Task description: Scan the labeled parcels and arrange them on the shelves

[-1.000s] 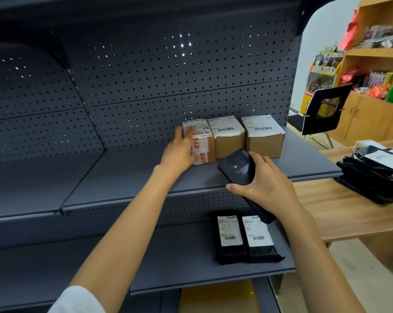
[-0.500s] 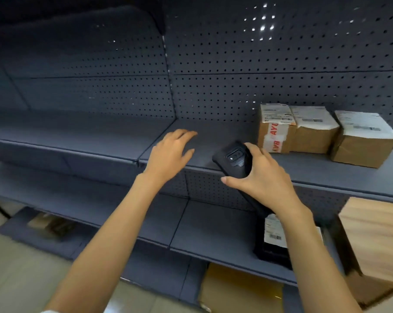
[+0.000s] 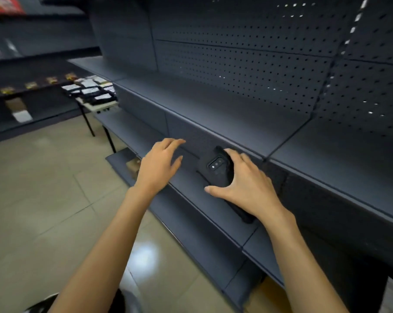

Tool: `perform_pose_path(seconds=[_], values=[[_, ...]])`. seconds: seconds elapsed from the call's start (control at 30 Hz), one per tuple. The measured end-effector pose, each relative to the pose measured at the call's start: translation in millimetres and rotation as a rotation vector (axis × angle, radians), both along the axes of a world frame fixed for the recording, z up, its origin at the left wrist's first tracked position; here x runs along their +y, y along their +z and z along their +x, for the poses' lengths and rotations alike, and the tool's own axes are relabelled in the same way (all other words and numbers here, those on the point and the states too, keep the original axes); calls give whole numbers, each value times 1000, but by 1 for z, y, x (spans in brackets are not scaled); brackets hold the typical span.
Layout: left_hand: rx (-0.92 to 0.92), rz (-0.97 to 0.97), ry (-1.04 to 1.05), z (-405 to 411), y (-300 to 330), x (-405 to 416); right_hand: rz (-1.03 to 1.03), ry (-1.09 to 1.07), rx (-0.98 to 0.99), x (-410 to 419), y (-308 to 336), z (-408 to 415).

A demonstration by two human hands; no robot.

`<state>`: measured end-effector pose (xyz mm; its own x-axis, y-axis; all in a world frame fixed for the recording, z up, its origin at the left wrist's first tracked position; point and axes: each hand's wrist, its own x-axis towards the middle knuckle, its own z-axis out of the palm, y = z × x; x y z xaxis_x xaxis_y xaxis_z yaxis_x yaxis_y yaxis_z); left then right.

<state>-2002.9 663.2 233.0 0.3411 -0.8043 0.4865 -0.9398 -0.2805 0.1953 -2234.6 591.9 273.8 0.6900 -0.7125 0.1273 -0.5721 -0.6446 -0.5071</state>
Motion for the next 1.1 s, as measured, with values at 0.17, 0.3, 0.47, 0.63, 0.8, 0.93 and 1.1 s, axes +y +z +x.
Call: perform_pose_path(seconds=[0.17,0.3,0.47,0.63,0.8,0.93,1.1], values=[[76,38,160,101,-33,30,48,154,70,2,-23,122],[99,72,220,179,-58,50,70,227,84,1,-41,221],[121,117,349,270,-84,80,122,329,114,1,-67,334],[172,180,498,355,-117,109,165,435,148,-4,-96,445],[204,203,628,464,-138,114,203,540,169,-20,-120,579],[222,235,715,568,-138,98,191,595,176,-44,-125,704],[245,253,805,696,-132,88,167,639,190,-61,-122,855]])
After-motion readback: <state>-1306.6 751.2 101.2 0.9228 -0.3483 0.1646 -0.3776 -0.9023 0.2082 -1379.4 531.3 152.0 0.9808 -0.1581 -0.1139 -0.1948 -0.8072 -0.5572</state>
